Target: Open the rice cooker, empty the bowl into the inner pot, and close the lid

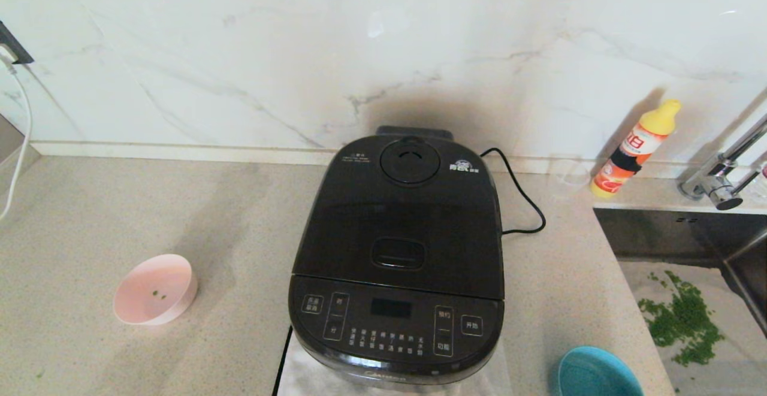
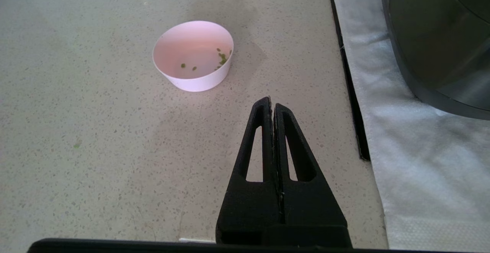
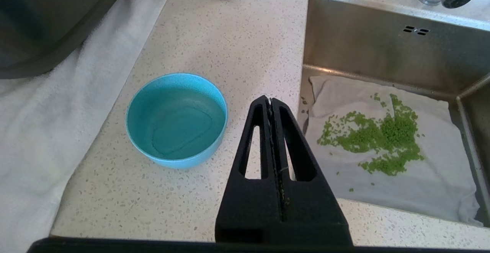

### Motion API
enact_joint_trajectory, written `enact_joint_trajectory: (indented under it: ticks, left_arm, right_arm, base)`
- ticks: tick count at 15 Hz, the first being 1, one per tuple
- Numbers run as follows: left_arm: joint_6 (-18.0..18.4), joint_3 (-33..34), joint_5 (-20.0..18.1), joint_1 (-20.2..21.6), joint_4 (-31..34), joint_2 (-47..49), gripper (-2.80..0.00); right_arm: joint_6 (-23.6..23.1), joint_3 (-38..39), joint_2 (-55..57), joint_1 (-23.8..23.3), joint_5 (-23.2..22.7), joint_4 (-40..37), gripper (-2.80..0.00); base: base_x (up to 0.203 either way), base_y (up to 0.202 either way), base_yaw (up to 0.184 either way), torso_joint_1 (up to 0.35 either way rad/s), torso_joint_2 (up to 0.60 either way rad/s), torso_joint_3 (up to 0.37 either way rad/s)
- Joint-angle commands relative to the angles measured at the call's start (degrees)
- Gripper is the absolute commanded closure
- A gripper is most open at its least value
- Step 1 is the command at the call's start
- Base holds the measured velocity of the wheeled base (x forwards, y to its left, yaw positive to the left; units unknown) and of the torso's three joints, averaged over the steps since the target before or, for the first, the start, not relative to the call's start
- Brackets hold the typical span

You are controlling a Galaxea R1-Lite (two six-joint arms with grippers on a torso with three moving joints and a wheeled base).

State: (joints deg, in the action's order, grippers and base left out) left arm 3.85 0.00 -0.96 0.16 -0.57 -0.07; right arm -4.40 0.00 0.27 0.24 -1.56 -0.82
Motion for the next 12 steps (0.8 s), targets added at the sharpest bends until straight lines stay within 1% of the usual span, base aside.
enact_joint_trajectory:
  ticks: [1, 12]
  left_arm:
    - [0.0, 0.5, 0.0, 0.0, 0.0, 0.1, 0.00]
    - [0.0, 0.5, 0.0, 0.0, 0.0, 0.1, 0.00]
  right_arm:
    - [0.0, 0.0, -0.4, 0.0, -0.1, -0.1, 0.00]
    - [0.3, 0.0, -0.4, 0.0, 0.0, 0.0, 0.00]
  base:
    - [0.000, 0.000, 0.000, 0.000, 0.00, 0.000]
    - [0.000, 0.000, 0.000, 0.000, 0.00, 0.000]
